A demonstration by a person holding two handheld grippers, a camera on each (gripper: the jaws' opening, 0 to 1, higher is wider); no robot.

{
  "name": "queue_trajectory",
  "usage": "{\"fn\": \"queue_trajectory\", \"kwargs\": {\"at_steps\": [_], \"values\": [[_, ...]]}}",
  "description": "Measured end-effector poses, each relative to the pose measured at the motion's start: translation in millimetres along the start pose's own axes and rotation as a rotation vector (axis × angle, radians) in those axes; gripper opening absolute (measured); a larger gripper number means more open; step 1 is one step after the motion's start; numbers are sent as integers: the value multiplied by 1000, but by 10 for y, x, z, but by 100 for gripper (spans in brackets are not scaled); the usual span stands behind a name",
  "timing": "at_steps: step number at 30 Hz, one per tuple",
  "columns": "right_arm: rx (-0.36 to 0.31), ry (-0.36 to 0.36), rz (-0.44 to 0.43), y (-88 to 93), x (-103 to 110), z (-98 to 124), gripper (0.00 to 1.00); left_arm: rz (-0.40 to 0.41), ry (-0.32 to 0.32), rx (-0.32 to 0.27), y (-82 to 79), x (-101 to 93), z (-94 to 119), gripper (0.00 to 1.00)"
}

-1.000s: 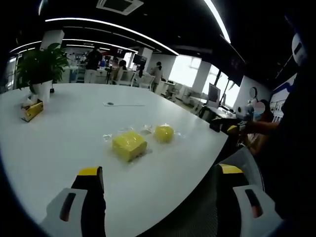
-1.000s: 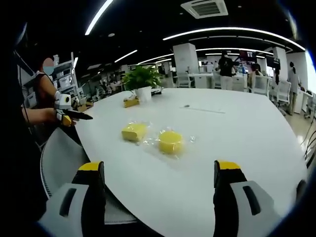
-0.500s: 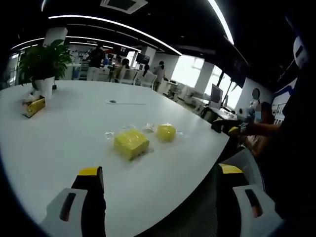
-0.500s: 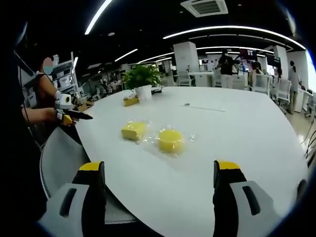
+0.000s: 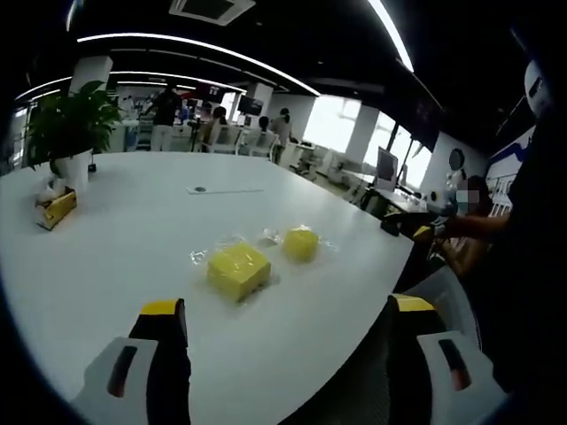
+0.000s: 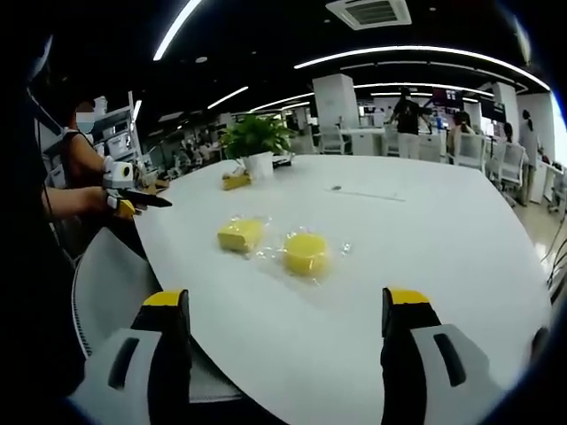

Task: Compare the silicone blocks by pressing each to a similar depth, holding the contact briefly, and releasing to observe deformation and rebound differences across the visible hardness samples.

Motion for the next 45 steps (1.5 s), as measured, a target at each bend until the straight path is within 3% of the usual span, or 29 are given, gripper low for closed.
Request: {"fn": "queue_trajectory", "kwargs": {"at_steps": [5,15,18,23,33,40,45], "values": [[11,-9,-6,27,32,-26,81,-13,19,0,-98,20,-82,93],[14,9,-6,28,22,11,81,59,-19,19,-247,268,-343,87],[16,16,-9,34,20,32,80,135,-33,6,-300,390,-448,85],[26,27,-10,57,14,56,80,120,-62,22,-291,552,-596,84],[34,42,-16,58,-9,66,79,136,-58,60,-288,762,-858,82],[39,46,-19,73,9,83,78,136,-66,116,-229,855,-1105,76],[50,62,-17,95,-18,110,77,173,-82,110,-218,944,-1236,68]]}}
Point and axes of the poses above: the point that each gripper's makers call its tool centre point, and the gripper's own axes: z roughly backward along the fingers, x roughly to its left, y roughly out of its underside, the point moved 5 cm from there along z, roughly backward along the fingers, and after that the axes turned 8 degrees about -y, right-handed, at the moved point
